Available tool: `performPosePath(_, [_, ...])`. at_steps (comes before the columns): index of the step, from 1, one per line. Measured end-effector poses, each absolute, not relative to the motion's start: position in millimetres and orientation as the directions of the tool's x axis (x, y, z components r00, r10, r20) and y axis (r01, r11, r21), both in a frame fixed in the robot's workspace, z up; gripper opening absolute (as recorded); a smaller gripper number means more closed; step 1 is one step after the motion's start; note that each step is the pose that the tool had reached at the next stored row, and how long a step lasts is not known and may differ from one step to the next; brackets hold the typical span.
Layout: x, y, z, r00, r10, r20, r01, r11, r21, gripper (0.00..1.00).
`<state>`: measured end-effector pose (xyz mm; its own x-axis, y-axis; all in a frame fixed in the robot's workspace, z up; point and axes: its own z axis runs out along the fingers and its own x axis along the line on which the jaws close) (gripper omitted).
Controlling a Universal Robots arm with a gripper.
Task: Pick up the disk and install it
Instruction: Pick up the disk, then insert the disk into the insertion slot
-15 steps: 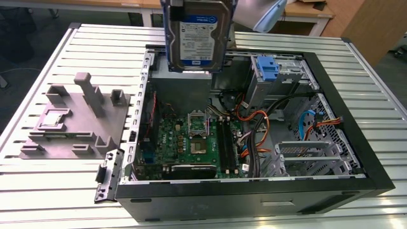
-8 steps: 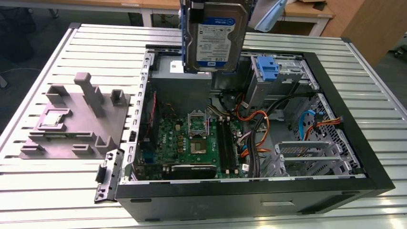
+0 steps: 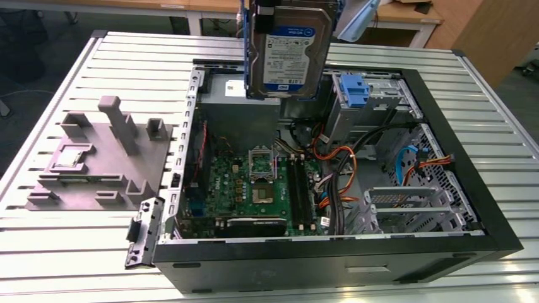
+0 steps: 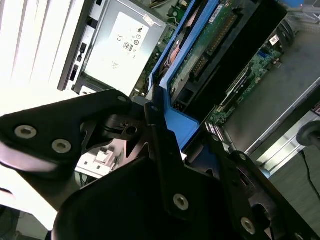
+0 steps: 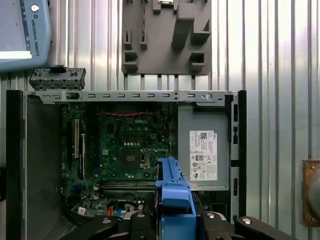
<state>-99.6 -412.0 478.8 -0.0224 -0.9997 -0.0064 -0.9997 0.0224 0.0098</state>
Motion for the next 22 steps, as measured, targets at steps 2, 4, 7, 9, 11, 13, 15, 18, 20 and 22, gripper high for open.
performPosePath(2, [-100, -414, 478, -0.029, -1.0, -0.006, -1.0, 0.029, 0.009, 0.36])
performPosePath(4, [-100, -416, 477, -0.032, -0.999, -0.006, -0.999, 0.032, 0.008, 0.36])
performPosePath(7, [-100, -419, 476, -0.034, -0.999, -0.006, -0.999, 0.034, 0.008, 0.36])
performPosePath(9, [-99, -422, 476, -0.035, -0.999, -0.006, -0.999, 0.035, 0.008, 0.36])
performPosePath(11, [-99, -423, 475, -0.036, -0.999, -0.005, -0.999, 0.036, 0.007, 0.36])
performPosePath(13, [-99, -423, 475, -0.036, -0.999, -0.005, -0.999, 0.036, 0.007, 0.36])
performPosePath(15, [-99, -423, 475, -0.037, -0.999, -0.005, -0.999, 0.037, 0.007, 0.36])
performPosePath(18, [-99, -423, 475, -0.037, -0.999, -0.005, -0.999, 0.037, 0.007, 0.36])
performPosePath(20, [-99, -423, 475, -0.037, -0.999, -0.005, -0.999, 0.037, 0.007, 0.36])
performPosePath(22, [-99, -423, 475, -0.037, -0.999, -0.005, -0.999, 0.037, 0.007, 0.36])
